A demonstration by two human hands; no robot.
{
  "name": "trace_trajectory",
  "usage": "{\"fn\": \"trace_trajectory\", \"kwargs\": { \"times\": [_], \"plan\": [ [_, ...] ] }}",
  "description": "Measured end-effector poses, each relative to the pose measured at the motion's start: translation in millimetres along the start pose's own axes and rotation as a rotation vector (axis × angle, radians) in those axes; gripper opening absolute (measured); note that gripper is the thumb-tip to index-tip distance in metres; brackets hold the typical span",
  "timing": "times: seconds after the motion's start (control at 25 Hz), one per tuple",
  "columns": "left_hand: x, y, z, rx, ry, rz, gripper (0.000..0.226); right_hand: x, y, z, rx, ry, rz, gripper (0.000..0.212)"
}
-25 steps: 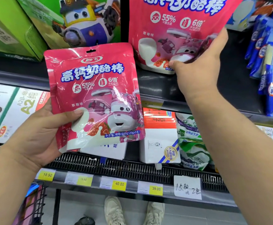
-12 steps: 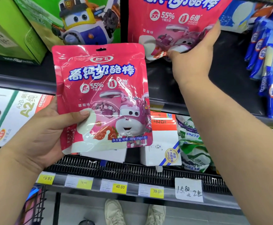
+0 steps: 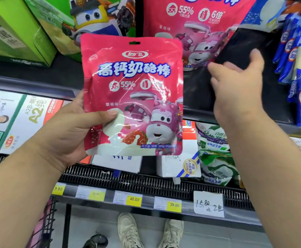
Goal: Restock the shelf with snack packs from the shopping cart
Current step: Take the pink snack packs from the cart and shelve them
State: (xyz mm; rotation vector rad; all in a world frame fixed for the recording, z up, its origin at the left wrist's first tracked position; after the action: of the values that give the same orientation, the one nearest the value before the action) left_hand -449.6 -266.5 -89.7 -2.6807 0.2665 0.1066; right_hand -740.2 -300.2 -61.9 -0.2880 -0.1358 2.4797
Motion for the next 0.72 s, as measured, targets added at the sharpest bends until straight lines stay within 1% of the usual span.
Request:
{"fn": "trace_trajectory", "kwargs": {
  "times": [0.08, 0.12, 0.24, 0.28, 0.32, 0.44, 0.6, 0.72],
  "plan": [
    [-13, 3, -3, -0.009, 0.001, 0.038, 0.050, 5, -25, -6, -0.115, 0.177, 0.019, 0.085],
    [-19, 5, -4, -0.013, 0.004, 0.055, 0.050, 5, -38, -12, -0.189, 0.223, 0.055, 0.075],
    [-32, 12, -6, -0.020, 0.010, 0.090, 0.053, -10, -75, -28, -0.396, 0.194, 0.258, 0.049],
    [-37, 14, -8, -0.029, 0.017, 0.107, 0.056, -14, -83, -34, -0.439, 0.163, 0.331, 0.046],
    [-42, 16, -9, -0.038, 0.027, 0.124, 0.059, -16, -89, -35, -0.467, 0.141, 0.381, 0.048],
    [-51, 20, -16, -0.058, 0.055, 0.133, 0.059, -17, -87, -32, -0.481, 0.160, 0.429, 0.060],
    [-59, 32, -31, -0.113, 0.110, 0.151, 0.054, -17, -69, -16, -0.388, 0.177, 0.426, 0.052],
    [-64, 43, -40, -0.120, 0.167, 0.119, 0.048, -17, -57, -7, -0.321, 0.202, 0.402, 0.053]
  ]
}}
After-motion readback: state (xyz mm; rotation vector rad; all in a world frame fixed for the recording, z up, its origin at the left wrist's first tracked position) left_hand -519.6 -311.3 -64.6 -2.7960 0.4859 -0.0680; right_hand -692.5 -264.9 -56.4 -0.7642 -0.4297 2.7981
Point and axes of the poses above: each hand's wrist, its own y-axis towards the middle knuckle, its own x-axis out of the back of the hand, z = x × y, the point moved 10 cm from there along y, towards the middle knuckle, and after that the axes turned 15 degrees about y, right-handed, at the moved point
